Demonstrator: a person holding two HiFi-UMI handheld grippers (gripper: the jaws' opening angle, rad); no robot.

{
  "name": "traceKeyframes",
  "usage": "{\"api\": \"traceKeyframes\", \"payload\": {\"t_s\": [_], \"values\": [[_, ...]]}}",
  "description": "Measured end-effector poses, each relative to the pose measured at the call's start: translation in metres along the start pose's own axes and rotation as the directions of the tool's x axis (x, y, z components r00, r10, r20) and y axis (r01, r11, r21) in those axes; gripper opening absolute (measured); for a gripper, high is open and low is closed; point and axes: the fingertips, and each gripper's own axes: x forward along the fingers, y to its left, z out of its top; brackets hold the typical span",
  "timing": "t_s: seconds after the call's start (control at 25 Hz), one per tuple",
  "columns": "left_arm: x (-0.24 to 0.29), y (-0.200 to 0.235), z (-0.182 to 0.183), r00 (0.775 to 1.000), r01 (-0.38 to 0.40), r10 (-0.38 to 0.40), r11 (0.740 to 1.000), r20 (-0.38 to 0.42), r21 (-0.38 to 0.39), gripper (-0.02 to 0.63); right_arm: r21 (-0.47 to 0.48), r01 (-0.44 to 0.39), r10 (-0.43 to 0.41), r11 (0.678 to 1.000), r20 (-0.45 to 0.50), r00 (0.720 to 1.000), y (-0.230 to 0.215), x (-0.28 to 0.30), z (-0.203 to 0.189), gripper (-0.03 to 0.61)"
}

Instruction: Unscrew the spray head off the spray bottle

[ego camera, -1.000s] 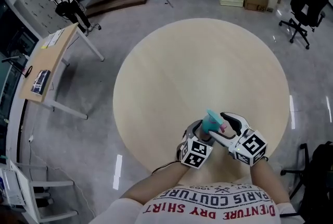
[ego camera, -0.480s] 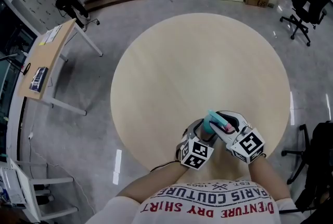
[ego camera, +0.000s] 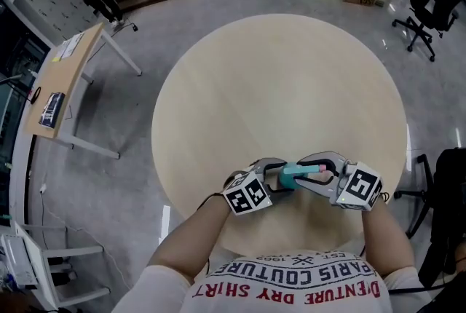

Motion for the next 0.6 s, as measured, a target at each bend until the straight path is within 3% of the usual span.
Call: {"api": "traceKeyframes", "payload": {"t_s": [0.12,0.24,0.44,0.6], "values": [[-0.003,0.0,-0.001,0.997,0.074,-0.072,0.996,-0.037,0.044,0.321,0.01,-0.032,0.032,0.999,-0.001,0.999,0.002,0.001,0.001,0.133],[-0.003,0.0,-0.001,0.998,0.059,-0.059,0.998,-0.015,0.01,0.321,0.018,0.001,-0.002,1.0,0.015,1.0,0.0,0.003,0.003,0.137],[-0.004,0.003,-0.001,0.997,-0.054,0.06,0.993,0.051,-0.106,0.322,0.054,0.212,-0.216,0.976,0.075,0.974,-0.01,-0.005,0.008,0.179],[-0.008,0.006,-0.007,0.976,-0.203,0.215,0.955,0.035,-0.214,0.322,0.141,0.412,-0.43,0.9,0.137,0.892,-0.014,-0.028,0.013,0.212]]}}
